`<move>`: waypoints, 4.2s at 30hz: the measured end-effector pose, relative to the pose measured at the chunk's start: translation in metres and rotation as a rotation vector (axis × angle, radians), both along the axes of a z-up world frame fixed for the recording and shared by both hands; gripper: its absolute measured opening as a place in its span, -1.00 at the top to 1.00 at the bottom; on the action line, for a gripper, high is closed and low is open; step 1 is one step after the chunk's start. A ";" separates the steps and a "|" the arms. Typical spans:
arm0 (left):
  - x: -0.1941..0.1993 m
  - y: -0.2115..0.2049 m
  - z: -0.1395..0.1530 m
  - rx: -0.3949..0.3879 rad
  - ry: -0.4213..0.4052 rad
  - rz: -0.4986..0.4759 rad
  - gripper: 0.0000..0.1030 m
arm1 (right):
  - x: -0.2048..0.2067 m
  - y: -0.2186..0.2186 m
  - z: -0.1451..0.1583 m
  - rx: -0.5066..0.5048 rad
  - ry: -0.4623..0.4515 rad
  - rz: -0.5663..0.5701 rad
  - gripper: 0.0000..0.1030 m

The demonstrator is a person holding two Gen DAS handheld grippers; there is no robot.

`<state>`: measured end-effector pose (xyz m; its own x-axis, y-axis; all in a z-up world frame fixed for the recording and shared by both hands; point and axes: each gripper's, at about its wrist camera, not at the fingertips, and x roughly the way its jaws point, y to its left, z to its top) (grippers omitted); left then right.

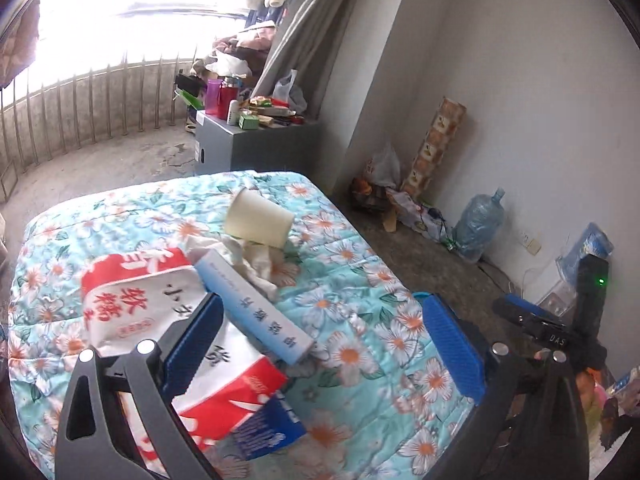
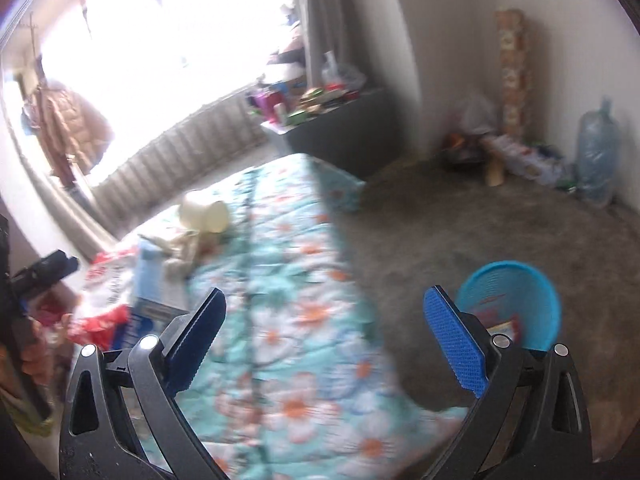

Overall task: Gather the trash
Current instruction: 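Move both tools back over the bed toward the paper cup, then close the right tool on the white paper cup while the left tool grasps the white glove, then lift the cup and glove and carry both toward the blue wastebasket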

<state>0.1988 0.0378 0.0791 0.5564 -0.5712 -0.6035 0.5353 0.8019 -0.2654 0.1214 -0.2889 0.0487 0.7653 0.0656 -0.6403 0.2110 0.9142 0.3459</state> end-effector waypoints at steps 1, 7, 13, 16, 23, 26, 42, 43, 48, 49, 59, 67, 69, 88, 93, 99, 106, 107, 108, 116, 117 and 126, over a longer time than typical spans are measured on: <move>0.003 0.008 0.003 -0.009 -0.009 0.000 -0.90 | 0.006 0.003 0.001 0.035 -0.004 0.023 -0.85; 0.037 0.034 0.013 -0.030 0.010 0.025 -0.90 | 0.053 0.017 -0.004 0.227 0.013 0.137 -0.70; 0.106 0.043 0.013 -0.059 0.170 0.031 -0.82 | 0.118 0.043 0.004 0.210 0.033 0.253 -0.59; 0.142 0.036 0.004 -0.071 0.293 0.009 -0.61 | 0.154 0.051 0.012 0.170 0.036 0.339 -0.56; 0.155 0.000 -0.019 -0.003 0.368 -0.097 -0.22 | 0.245 0.082 0.003 0.115 0.102 0.497 -0.41; 0.149 -0.014 -0.030 0.072 0.346 -0.139 -0.11 | 0.275 0.099 -0.007 0.086 0.151 0.564 -0.41; 0.153 -0.037 -0.060 0.277 0.274 -0.113 0.56 | 0.327 0.144 -0.051 0.046 0.349 0.718 -0.32; 0.154 -0.037 -0.061 0.277 0.273 -0.109 0.57 | 0.326 0.143 -0.050 0.047 0.347 0.712 -0.30; 0.160 -0.037 -0.062 0.276 0.271 -0.086 0.63 | 0.318 0.132 -0.047 0.044 0.346 0.679 -0.22; 0.160 -0.037 -0.062 0.281 0.264 -0.083 0.63 | 0.317 0.130 -0.046 0.046 0.347 0.671 -0.21; 0.164 -0.040 -0.065 0.311 0.236 -0.039 0.62 | 0.276 0.096 -0.042 0.101 0.313 0.527 -0.13; 0.167 -0.041 -0.065 0.324 0.203 -0.015 0.37 | 0.224 0.076 -0.038 0.135 0.279 0.434 -0.07; 0.167 -0.041 -0.063 0.313 0.191 -0.016 0.37 | 0.215 0.073 -0.038 0.127 0.271 0.410 -0.06; 0.147 -0.033 -0.024 0.146 0.070 -0.018 0.84 | 0.143 0.049 -0.026 0.232 0.183 0.280 -0.03; 0.131 -0.026 0.005 0.065 -0.005 -0.021 0.85 | 0.129 0.049 -0.018 0.234 0.166 0.268 -0.03; 0.101 -0.021 0.043 -0.015 -0.095 -0.042 0.86 | 0.110 0.050 -0.003 0.233 0.124 0.259 -0.03; 0.071 -0.023 0.075 -0.055 -0.175 -0.044 0.86 | 0.081 0.051 0.012 0.234 0.085 0.236 -0.03; 0.067 -0.023 0.079 -0.060 -0.178 -0.045 0.86 | 0.078 0.050 0.013 0.234 0.081 0.232 -0.03; 0.062 -0.025 0.083 -0.065 -0.184 -0.050 0.86 | 0.072 0.050 0.016 0.234 0.073 0.229 -0.03; 0.017 -0.040 0.099 -0.087 -0.216 -0.116 0.86 | 0.032 0.041 0.031 0.234 0.025 0.184 -0.03; 0.011 -0.045 0.099 -0.083 -0.219 -0.127 0.86 | 0.027 0.039 0.032 0.238 0.019 0.177 -0.03; -0.025 -0.097 0.093 -0.091 -0.183 -0.239 0.86 | -0.017 0.009 0.029 0.245 0.001 0.067 -0.03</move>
